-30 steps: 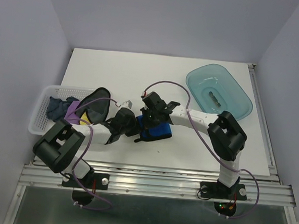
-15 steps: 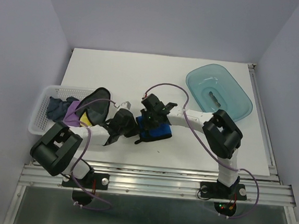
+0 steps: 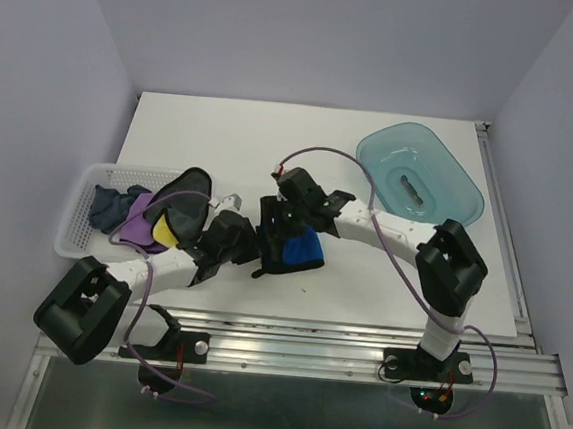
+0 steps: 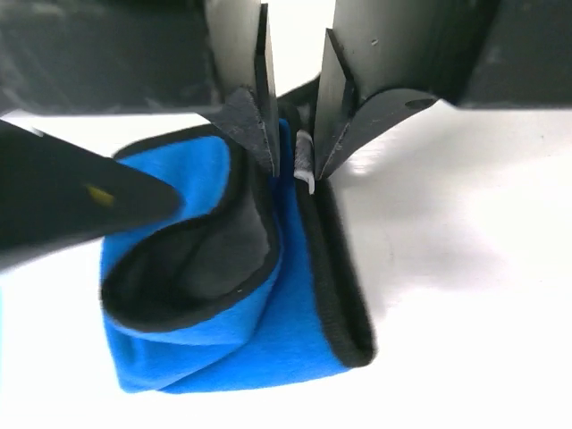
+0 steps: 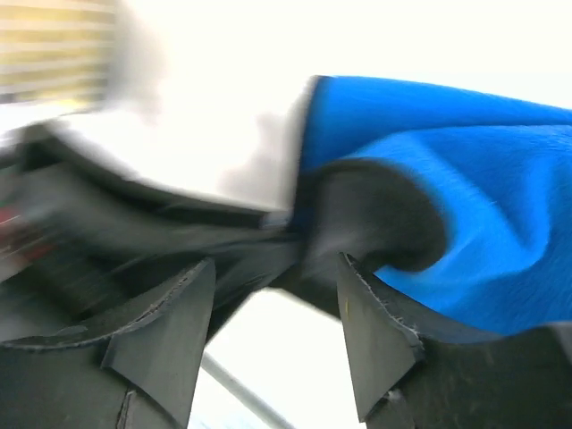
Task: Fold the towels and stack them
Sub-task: Fold the towel
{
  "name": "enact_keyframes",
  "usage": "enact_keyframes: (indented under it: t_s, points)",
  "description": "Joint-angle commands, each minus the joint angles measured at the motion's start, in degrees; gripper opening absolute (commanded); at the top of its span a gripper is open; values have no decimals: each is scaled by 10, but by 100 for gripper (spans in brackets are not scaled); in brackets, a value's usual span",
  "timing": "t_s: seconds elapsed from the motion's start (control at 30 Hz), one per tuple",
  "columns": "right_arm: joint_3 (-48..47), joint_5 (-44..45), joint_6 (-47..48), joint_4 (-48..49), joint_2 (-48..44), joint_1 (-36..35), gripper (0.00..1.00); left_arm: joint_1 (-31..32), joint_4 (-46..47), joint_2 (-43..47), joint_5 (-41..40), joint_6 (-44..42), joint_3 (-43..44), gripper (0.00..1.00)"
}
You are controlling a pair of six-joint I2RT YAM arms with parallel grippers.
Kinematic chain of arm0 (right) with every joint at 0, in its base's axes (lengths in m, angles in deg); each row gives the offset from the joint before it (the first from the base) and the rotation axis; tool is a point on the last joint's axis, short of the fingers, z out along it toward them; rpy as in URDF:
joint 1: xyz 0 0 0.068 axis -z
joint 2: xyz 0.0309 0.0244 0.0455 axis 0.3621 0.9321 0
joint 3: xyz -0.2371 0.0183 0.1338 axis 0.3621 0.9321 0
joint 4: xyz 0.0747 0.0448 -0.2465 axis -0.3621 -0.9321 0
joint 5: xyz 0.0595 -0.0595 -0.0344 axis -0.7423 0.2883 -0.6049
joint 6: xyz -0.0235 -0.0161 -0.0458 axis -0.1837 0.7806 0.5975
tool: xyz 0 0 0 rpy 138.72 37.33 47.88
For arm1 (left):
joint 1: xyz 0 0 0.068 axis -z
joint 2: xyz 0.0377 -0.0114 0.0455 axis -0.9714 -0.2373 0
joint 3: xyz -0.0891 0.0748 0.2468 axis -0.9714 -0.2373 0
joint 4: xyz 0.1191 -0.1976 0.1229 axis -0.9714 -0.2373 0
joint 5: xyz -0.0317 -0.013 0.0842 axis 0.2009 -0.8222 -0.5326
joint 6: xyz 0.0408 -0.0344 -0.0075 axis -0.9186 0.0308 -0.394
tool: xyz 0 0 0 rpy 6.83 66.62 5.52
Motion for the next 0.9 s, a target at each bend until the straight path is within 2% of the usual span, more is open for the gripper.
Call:
enact_keyframes:
  t_s: [0.0, 0.1, 0.17, 0.2, 0.23, 0.33, 0.4, 0.5, 0.6, 0.87]
  points:
    - [17, -44, 0, 50, -96, -6, 63, 0, 4, 49, -14, 3, -7, 37]
    - [29, -38, -2, 53, -125, -6, 65, 0, -4, 62, -17, 1, -7, 42]
    - [39, -6, -5, 46, -142, -6, 65, 0, -14, 74, -21, -1, -3, 48]
    - [40, 33, -3, 38, -156, -5, 65, 0, -19, 79, -21, -7, -2, 51]
    - [40, 58, -5, 27, -163, -5, 65, 0, -24, 87, -21, -9, 3, 59]
    - [54, 143, -9, -3, -197, 8, 63, 2, -33, 103, -21, -24, 11, 68]
    - [74, 161, -16, -3, -215, 25, 59, 4, -35, 107, -18, -31, 24, 68]
    - [116, 166, -28, 2, -242, 72, 59, 20, -35, 97, -17, -44, 53, 68]
    - [147, 165, -31, 6, -252, 116, 59, 46, -36, 53, -29, -52, 90, 70]
    - [177, 198, -24, -4, -265, 153, 59, 55, -48, -62, -43, -59, 176, 70]
